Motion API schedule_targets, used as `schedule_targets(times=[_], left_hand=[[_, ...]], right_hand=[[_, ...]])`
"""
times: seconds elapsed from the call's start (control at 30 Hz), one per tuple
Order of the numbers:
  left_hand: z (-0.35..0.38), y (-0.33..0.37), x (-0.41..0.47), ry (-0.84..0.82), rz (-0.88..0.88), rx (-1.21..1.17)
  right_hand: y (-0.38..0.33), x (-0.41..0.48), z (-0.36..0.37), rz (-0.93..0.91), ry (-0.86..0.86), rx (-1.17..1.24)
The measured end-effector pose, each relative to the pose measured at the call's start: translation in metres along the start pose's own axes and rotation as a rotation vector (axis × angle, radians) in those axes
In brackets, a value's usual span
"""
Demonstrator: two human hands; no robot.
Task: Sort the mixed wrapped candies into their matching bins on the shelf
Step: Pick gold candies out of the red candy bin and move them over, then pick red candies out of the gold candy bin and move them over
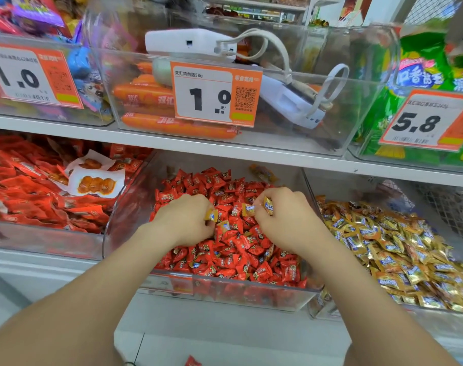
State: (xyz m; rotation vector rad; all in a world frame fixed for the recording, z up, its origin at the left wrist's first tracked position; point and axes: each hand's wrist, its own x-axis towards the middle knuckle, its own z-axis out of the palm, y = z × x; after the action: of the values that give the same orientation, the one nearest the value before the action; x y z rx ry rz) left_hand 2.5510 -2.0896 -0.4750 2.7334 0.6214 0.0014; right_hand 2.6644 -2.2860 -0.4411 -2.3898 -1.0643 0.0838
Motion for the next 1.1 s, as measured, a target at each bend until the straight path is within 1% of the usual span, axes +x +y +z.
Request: schedule_targets(times=[0.07,0.13,0.23,0.3,0.37,0.43,0.5,0.57,0.7,0.73,0.77,0.8,0.9,0.93,1.0,1.1], left_hand=[[-0.012,0.0,-0.005,0.01,-0.002,-0.095],[-0.022,0.001,-0.014,0.069,-0.008,-0.193],[-0.029,0.008,-0.032,0.189,0.0,-0.348],[-0.028,0.019,-0.043,0.212,0.029,-0.451],[-0.026,0.034,-0.055,0.201,0.094,-0.547],[-0.021,0.05,-0.065,0.193,0.185,-0.565],[-0.016,0.065,-0.072,0.195,0.261,-0.571],[-0.012,0.079,-0.074,0.17,0.284,-0.624],[-0.009,0.123,-0.077,-0.015,0.276,-0.73],[-0.008,0.136,-0.076,-0.033,0.296,-0.73],[-0.007,0.15,-0.075,-0.006,0.338,-0.695],[-0.006,0.164,-0.072,0.052,0.394,-0.621],[-0.004,0.203,-0.061,0.203,0.513,-0.393],[-0.002,0.215,-0.056,0.223,0.536,-0.339],[0.004,0.233,-0.045,0.226,0.546,-0.202],[0.018,0.256,-0.026,0.18,0.48,-0.038]], right_hand=[[0.001,0.001,-0.001,0.017,0.059,0.009],[0.001,0.001,-0.003,0.025,0.107,0.059],[-0.001,-0.005,-0.007,0.009,0.105,0.152],[-0.004,-0.015,-0.014,-0.022,0.093,0.223],[-0.008,-0.028,-0.023,-0.055,0.124,0.266],[-0.009,-0.044,-0.033,-0.073,0.196,0.279],[-0.002,-0.057,-0.042,-0.057,0.285,0.253],[0.015,-0.065,-0.05,-0.004,0.386,0.175],[0.08,-0.061,-0.067,0.129,0.544,-0.003],[0.1,-0.058,-0.071,0.133,0.566,-0.045],[0.119,-0.055,-0.075,0.128,0.551,-0.084],[0.134,-0.054,-0.077,0.125,0.481,-0.126],[0.165,-0.062,-0.072,0.079,0.11,-0.302],[0.171,-0.065,-0.072,0.073,0.054,-0.338],[0.186,-0.068,-0.076,0.12,0.058,-0.347],[0.204,-0.07,-0.087,0.241,0.111,-0.292]])
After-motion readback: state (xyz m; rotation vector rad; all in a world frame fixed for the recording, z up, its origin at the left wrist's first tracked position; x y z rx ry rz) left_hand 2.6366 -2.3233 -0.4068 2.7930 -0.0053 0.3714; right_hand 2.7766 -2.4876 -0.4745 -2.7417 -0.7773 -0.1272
